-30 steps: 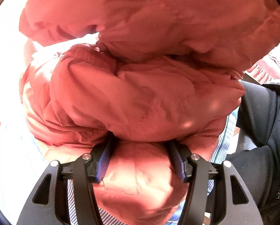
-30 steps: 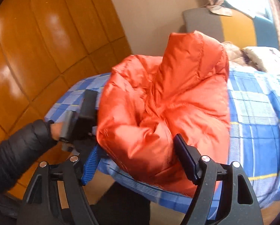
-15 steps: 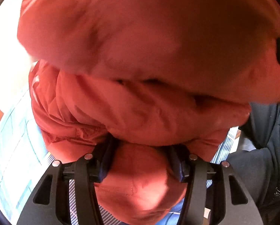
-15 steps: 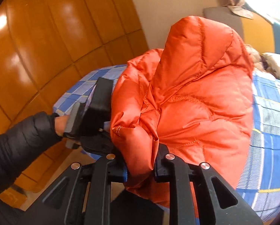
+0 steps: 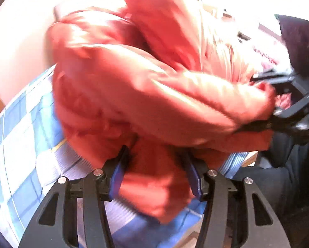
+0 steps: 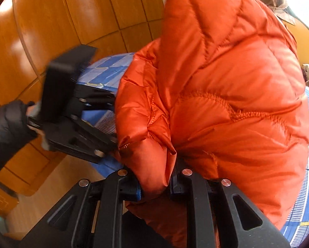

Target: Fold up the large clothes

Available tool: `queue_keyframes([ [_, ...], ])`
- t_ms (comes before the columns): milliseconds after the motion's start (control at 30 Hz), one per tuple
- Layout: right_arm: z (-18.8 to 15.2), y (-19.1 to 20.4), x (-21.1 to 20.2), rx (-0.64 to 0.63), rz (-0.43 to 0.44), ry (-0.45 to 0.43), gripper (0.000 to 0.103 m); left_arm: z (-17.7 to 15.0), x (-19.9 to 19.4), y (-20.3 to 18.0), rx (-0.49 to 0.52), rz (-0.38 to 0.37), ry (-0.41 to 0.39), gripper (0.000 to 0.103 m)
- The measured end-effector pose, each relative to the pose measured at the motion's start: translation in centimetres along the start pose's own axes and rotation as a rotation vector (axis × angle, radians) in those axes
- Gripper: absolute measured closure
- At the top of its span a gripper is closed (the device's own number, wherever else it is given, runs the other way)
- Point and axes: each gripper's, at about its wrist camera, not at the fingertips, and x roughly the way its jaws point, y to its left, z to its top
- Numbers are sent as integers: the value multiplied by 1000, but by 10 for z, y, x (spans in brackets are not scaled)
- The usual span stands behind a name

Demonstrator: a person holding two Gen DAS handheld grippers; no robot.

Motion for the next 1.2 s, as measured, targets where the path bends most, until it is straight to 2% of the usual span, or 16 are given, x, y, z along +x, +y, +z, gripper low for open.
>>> queue_keyframes([
  [167,-4,-1,9,9,-45,12,85,-22,-26,11,-95,15,-26,52],
  [367,-1,-1,9,36,-66,9,85,-50,-32,6,-171,33,-23,52],
  [533,1,-17,9,305,-22,-29,85,-56,-36,9,-239,44,-49,52],
  [667,-3,-17,8,353,-56,-33,85,-59,-40,6,-252,37,-54,53],
  [867,-5,1,25,290,-136,-53,85,-52,-56,15,-313,-30,-95,51],
  [1033,-7,14,35,248,-176,-59,85,-39,-54,12,-303,-86,-91,44],
  [1200,-8,20,43,257,-201,-66,85,-26,-45,11,-275,-117,-72,44],
])
